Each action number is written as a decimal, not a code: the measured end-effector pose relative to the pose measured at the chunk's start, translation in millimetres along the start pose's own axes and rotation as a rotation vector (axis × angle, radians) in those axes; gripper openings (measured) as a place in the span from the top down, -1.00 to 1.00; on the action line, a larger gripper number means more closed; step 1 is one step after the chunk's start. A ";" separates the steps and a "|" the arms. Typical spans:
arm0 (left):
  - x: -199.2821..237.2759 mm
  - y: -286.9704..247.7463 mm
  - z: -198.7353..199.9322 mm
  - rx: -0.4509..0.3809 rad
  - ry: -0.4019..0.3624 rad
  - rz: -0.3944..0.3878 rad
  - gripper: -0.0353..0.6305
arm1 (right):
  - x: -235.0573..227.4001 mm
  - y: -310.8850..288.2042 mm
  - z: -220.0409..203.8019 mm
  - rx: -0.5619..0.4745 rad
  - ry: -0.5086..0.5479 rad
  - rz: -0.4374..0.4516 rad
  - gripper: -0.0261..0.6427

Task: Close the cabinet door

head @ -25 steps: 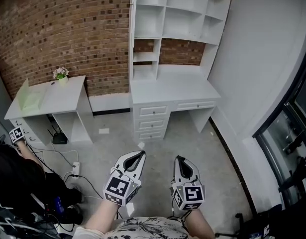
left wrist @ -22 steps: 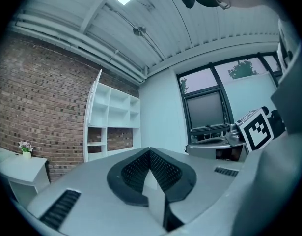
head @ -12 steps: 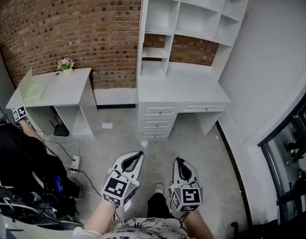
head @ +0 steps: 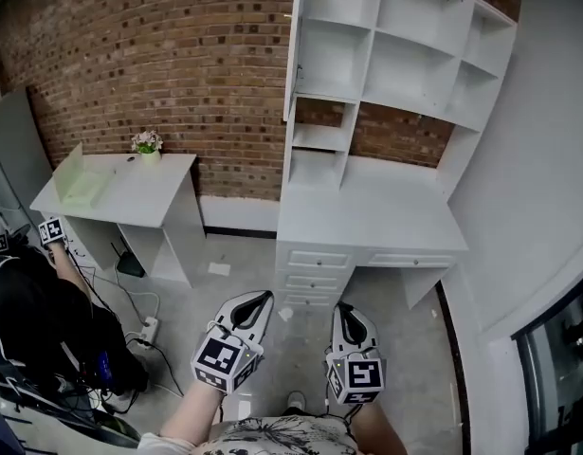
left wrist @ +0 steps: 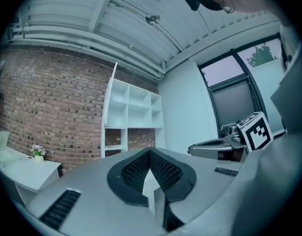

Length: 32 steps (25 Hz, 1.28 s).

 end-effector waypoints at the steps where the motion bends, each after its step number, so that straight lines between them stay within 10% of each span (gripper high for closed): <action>1: 2.7 -16.2 3.6 -0.008 -0.004 0.011 0.87 | -14.4 -13.1 4.0 -0.005 0.007 0.011 0.90; 14: 48.2 -164.8 7.7 -0.062 -0.025 0.096 0.87 | -134.8 -153.3 20.6 -0.057 0.029 0.079 0.90; 32: 286.6 -329.1 94.8 -0.309 -0.039 0.112 0.88 | -156.8 -412.4 102.6 -0.191 0.117 0.049 0.90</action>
Point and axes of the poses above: the fingertips, and each gripper's own axes: y backward along the fingers, x to its left, z out of its top, the point moved 10 cm from there along y, backward along the fingers, and after that the axes turned 2 degrees about -y, right-handed, at the moved point
